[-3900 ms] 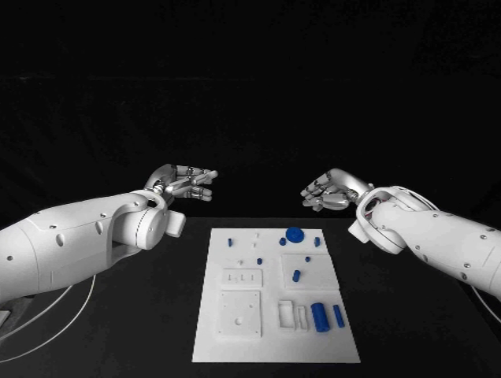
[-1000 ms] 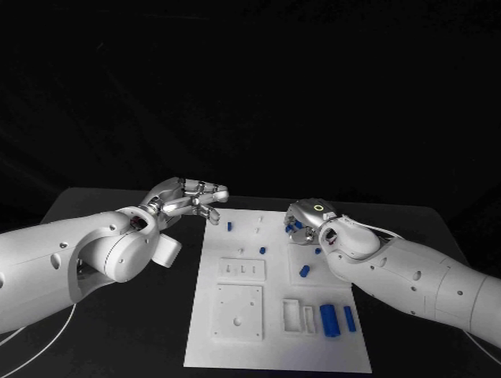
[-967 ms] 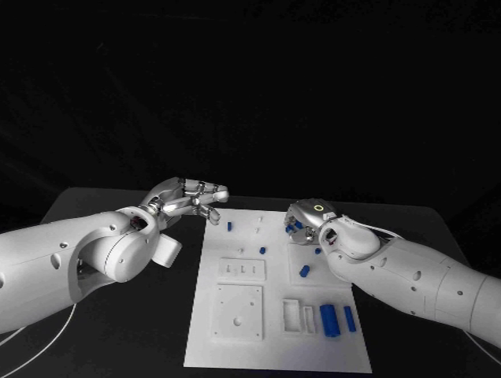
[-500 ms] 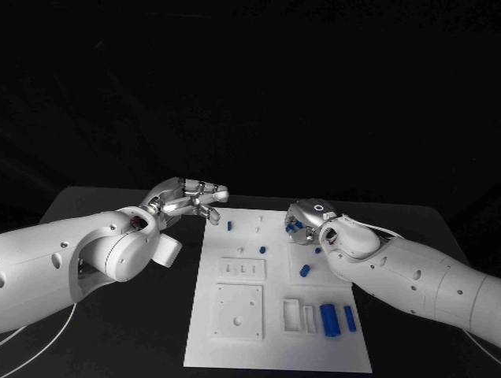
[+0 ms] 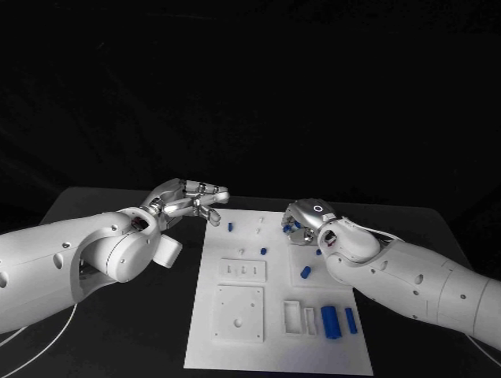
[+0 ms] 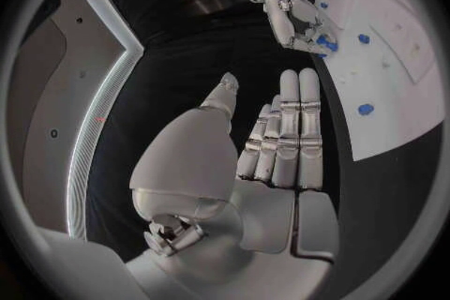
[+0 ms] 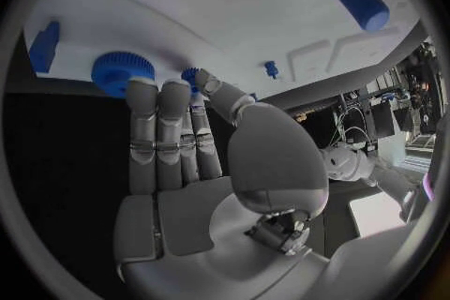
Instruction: Assemble the parts on the task board
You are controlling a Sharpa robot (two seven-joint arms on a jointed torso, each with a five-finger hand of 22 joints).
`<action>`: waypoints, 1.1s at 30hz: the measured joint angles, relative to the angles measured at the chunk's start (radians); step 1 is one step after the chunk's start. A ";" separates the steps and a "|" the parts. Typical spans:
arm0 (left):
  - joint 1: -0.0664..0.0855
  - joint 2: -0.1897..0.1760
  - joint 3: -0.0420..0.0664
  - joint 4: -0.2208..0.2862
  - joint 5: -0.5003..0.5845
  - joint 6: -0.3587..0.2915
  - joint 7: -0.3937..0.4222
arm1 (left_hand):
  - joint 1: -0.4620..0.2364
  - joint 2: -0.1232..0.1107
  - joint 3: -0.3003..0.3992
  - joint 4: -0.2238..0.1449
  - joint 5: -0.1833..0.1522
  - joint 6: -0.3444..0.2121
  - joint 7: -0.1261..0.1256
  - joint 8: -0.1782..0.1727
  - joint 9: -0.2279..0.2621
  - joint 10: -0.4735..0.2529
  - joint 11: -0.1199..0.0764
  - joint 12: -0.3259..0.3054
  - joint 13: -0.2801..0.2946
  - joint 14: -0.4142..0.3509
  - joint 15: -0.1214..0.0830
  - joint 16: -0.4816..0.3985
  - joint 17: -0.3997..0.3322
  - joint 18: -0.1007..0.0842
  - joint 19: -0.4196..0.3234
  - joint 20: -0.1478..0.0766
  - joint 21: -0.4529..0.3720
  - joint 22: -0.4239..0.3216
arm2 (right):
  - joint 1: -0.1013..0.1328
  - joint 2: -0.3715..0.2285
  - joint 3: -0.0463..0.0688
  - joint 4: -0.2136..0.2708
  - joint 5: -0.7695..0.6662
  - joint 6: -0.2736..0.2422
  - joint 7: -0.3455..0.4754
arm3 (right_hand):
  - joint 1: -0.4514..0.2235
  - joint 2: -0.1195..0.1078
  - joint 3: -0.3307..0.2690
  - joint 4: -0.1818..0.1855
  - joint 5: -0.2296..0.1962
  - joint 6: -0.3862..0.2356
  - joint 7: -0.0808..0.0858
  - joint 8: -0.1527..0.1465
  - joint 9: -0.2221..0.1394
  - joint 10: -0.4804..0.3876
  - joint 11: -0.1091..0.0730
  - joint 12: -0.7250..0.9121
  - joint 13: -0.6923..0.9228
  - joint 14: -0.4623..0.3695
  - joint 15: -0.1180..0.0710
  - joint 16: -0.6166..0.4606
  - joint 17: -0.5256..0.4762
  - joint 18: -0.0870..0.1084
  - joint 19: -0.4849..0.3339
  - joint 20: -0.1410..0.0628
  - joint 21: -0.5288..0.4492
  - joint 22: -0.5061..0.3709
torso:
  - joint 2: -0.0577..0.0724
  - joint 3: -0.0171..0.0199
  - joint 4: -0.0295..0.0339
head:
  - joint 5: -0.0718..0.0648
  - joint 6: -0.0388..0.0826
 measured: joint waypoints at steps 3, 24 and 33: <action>0.000 0.000 0.000 -0.001 0.000 0.000 0.000 | 0.000 0.000 0.000 0.000 0.000 0.000 0.000 0.000 0.000 0.000 0.000 0.000 0.000 0.000 0.000 0.000 0.000 0.000 0.000 0.000 0.000 0.000 | 0.006 0.004 0.001 0.009 -0.005 -0.015 -0.012 | 0.003 0.003 0.000 0.000 0.000 0.000 0.000 0.000 0.001 0.000 0.000 0.000 0.000 0.000 0.000 0.000 0.000 -0.002 0.003 -0.003 0.000 0.012 | 0.000 -0.0001 0.0004 | 0.000 0.004; 0.000 0.015 0.000 -0.007 0.000 0.001 -0.006 | 0.000 0.000 0.000 0.000 0.000 0.000 0.000 0.000 0.000 0.000 0.000 0.000 0.000 -0.003 0.003 0.000 0.000 -0.007 0.000 0.000 0.000 -0.001 | 0.012 0.119 0.004 -0.028 -0.052 -0.086 -0.086 | 0.003 0.002 0.007 0.001 0.003 0.000 0.000 -0.007 0.036 0.000 0.000 -0.001 0.001 0.000 0.000 0.000 0.001 -0.016 0.018 -0.011 -0.057 0.090 | 0.005 -0.0015 0.0037 | -0.007 0.023; 0.000 0.018 0.000 -0.010 0.000 0.002 -0.009 | 0.000 0.000 0.000 0.000 0.000 0.000 0.000 0.000 0.000 0.000 0.000 0.000 0.000 -0.003 0.003 0.000 -0.001 -0.007 0.000 0.000 0.000 -0.001 | 0.007 0.146 0.004 -0.061 -0.064 -0.095 -0.098 | 0.003 0.002 0.007 0.001 0.003 0.000 0.000 -0.009 0.034 0.000 0.000 -0.002 0.001 0.000 0.000 0.000 0.001 -0.017 0.025 -0.014 -0.075 0.114 | 0.006 -0.0013 0.0025 | -0.002 0.025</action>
